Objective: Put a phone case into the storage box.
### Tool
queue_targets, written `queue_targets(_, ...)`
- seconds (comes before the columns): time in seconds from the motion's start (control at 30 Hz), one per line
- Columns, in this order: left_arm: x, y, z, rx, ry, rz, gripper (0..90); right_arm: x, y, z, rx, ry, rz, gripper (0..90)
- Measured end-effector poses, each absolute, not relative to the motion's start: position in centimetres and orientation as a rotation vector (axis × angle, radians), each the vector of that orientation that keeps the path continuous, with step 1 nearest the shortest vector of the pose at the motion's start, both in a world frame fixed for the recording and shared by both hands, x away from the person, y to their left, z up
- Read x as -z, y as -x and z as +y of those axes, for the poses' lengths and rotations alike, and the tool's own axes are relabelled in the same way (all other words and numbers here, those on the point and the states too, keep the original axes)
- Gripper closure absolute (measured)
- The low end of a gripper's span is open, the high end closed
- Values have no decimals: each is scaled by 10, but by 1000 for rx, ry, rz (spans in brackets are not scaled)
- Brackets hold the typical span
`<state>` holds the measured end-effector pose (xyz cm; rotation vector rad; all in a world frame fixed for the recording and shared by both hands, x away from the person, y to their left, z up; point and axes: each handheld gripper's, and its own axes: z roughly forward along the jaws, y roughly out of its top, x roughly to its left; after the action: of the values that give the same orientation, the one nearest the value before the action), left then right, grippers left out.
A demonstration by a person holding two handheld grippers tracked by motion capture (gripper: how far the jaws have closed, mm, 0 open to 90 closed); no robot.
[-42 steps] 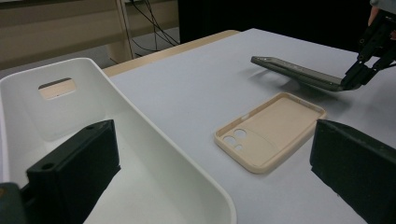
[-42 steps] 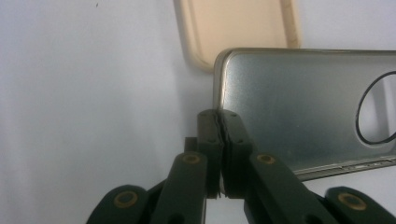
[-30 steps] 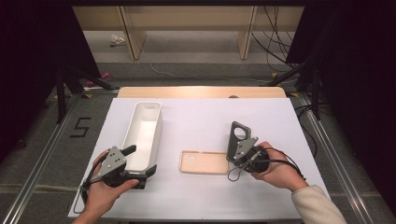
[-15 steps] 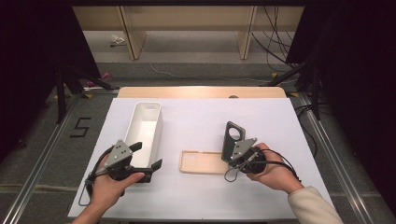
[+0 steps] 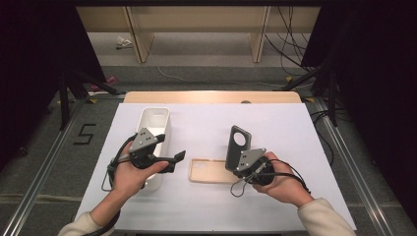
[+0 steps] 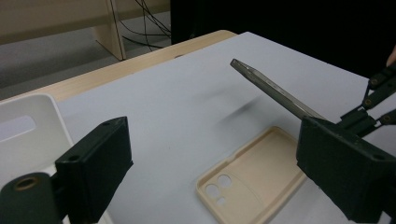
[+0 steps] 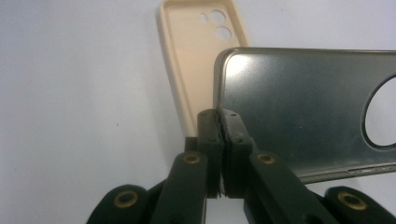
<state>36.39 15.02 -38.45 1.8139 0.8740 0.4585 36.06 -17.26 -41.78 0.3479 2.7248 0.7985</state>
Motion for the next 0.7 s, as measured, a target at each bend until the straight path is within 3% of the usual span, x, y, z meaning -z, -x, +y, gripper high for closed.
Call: queue_targets(0.7, 369, -405, 102, -366, -1873, 901, 162, 415, -353, -153, -834, -279, 2718, 885)
